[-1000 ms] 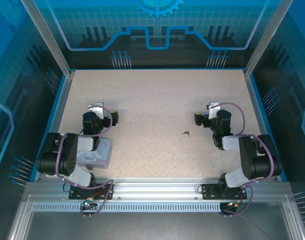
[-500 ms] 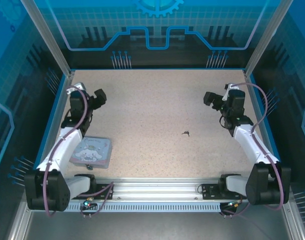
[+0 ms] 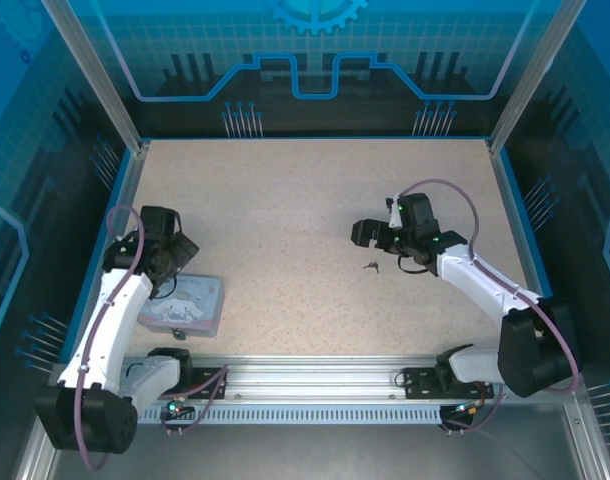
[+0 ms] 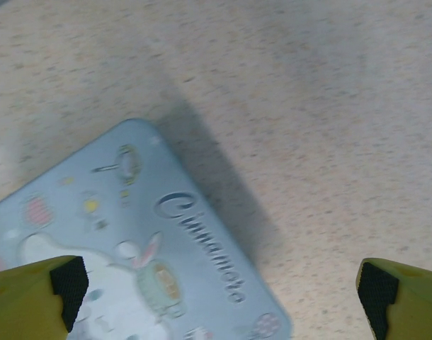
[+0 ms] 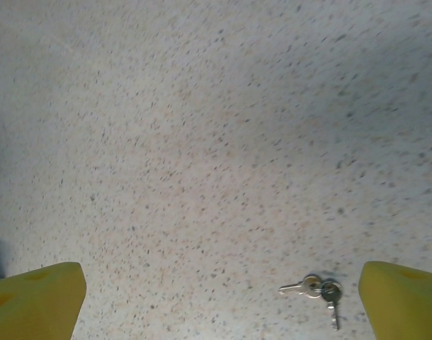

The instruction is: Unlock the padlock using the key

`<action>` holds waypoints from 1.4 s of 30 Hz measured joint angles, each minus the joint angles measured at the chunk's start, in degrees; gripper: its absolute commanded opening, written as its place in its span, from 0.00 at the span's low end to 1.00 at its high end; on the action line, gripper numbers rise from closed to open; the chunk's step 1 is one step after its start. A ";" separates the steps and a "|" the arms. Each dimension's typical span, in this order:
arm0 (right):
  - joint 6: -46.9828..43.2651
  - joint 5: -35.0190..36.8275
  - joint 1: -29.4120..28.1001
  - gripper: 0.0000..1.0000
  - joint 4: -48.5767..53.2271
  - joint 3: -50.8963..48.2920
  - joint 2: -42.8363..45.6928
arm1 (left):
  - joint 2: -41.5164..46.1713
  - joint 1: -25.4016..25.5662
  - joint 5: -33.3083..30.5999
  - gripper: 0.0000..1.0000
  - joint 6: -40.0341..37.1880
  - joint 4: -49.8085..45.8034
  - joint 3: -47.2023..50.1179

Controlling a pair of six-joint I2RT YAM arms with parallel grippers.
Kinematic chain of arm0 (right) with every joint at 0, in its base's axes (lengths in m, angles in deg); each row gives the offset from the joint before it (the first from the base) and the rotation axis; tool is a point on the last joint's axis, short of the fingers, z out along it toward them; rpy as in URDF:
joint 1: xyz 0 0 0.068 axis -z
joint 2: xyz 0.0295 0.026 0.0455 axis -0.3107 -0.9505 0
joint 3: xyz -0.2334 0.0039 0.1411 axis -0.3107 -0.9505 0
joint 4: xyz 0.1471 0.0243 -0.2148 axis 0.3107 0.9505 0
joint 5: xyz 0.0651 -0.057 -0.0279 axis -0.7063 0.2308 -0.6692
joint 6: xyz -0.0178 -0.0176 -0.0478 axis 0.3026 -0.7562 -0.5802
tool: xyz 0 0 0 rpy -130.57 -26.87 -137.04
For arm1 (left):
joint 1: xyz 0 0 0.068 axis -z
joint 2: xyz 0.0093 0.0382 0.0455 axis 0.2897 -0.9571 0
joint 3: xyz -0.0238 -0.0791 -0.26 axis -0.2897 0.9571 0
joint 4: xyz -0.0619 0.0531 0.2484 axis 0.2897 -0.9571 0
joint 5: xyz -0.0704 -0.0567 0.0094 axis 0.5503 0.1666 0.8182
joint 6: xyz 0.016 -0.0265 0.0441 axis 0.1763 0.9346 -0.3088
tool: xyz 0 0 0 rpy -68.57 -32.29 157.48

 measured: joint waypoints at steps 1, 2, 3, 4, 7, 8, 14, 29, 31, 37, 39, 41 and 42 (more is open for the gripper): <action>0.22 -0.02 -0.59 1.00 0.04 0.20 -0.55 | 0.24 0.00 -0.81 0.99 0.42 -1.49 0.00; 0.35 -0.04 -1.03 1.00 0.02 0.46 -1.07 | 0.35 0.00 -1.42 0.99 0.72 -2.64 0.00; 0.48 -0.02 -1.44 1.00 -0.02 0.72 -1.62 | 0.35 0.00 -1.99 0.99 0.81 -3.74 0.00; 0.61 -0.02 -1.79 1.00 -0.02 0.94 -2.08 | 0.35 0.00 -2.34 0.99 0.98 -4.59 0.02; 0.87 -0.02 -2.21 1.00 0.33 1.42 -2.84 | 0.28 0.04 -2.34 0.99 2.12 -5.22 0.72; 0.98 0.00 -2.19 1.00 0.42 1.81 -3.08 | 0.22 0.13 -2.32 0.99 2.34 -5.33 1.11; 1.05 0.02 -2.19 1.00 0.46 4.28 -3.37 | -0.96 1.27 -2.14 0.99 4.02 -5.31 4.96; 1.51 1.33 -2.21 1.00 4.57 6.56 -2.10 | -13.99 15.13 -3.08 0.99 8.81 4.61 6.12; 1.57 1.60 -2.21 1.00 4.94 6.64 -1.51 | -17.44 18.64 -2.89 0.99 9.73 6.45 3.10; 2.38 2.14 -2.75 1.00 5.38 6.64 0.07 | -29.40 27.43 -2.47 0.99 11.50 13.05 -10.25; 2.82 2.45 -2.91 1.00 5.38 6.64 0.26 | -34.27 29.53 -2.45 0.99 11.65 14.64 -16.50; 3.19 2.49 -2.91 1.00 5.62 6.64 0.26 | -38.07 30.86 -2.40 0.99 11.39 16.20 -21.88; 3.26 2.56 -2.95 1.00 5.90 6.64 0.26 | -39.17 31.26 -2.32 0.99 11.15 16.96 -23.80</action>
